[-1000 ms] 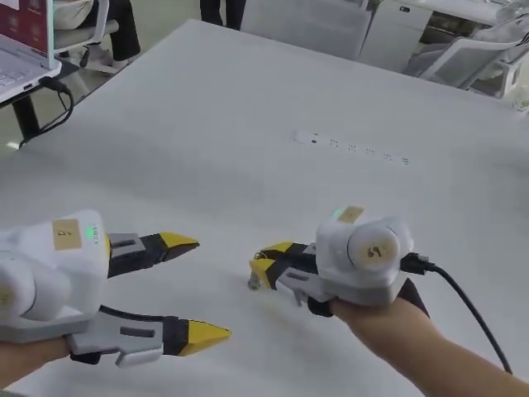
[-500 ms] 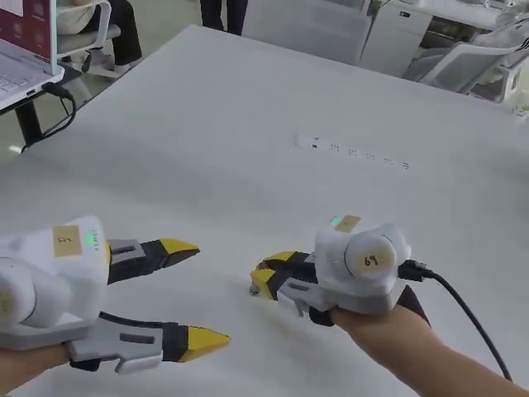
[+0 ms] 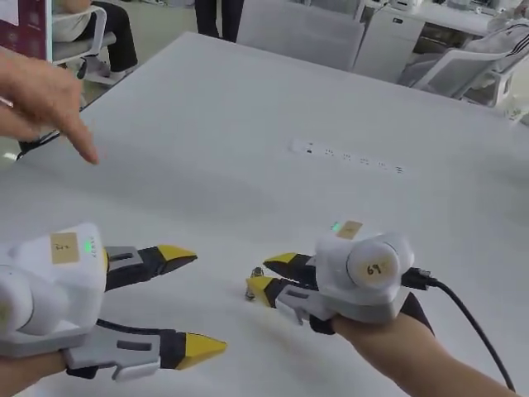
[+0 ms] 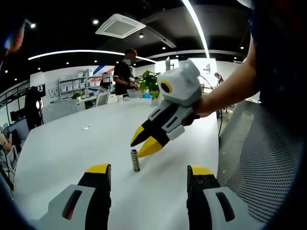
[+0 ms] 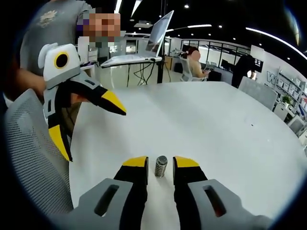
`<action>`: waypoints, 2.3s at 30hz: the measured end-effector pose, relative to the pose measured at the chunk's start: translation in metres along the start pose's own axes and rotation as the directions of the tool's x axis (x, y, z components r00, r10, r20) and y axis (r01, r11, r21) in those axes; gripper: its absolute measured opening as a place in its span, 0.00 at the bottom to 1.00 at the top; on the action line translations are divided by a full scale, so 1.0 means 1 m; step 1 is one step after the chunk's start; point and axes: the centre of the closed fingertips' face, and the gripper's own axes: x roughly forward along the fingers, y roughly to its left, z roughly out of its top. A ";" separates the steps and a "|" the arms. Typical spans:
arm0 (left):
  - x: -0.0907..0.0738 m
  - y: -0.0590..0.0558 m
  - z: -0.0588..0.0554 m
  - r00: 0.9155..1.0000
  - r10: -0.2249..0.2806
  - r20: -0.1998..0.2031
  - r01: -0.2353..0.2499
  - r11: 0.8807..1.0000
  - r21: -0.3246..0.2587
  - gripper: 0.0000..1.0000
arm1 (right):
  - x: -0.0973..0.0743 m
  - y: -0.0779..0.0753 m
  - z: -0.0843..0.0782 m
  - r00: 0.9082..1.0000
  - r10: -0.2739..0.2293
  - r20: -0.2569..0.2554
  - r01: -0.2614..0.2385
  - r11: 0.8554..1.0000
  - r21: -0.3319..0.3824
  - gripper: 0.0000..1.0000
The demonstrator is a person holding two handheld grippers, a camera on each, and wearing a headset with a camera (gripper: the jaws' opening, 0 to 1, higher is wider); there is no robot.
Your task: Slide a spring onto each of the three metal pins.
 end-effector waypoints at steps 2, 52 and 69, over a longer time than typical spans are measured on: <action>0.000 0.000 0.001 1.000 -0.002 0.003 0.002 1.000 -0.002 0.60 | -0.004 0.001 0.002 1.000 0.002 0.008 -0.002 1.000 0.008 0.19; 0.012 -0.003 0.021 1.000 0.005 -0.007 -0.005 1.000 0.006 0.61 | -0.133 -0.040 0.018 0.970 -0.147 0.193 0.139 0.989 0.055 0.46; 0.015 -0.003 0.020 0.999 0.015 -0.029 -0.015 1.000 -0.001 0.62 | -0.175 -0.074 -0.042 0.959 -0.234 0.159 0.213 0.967 0.142 0.57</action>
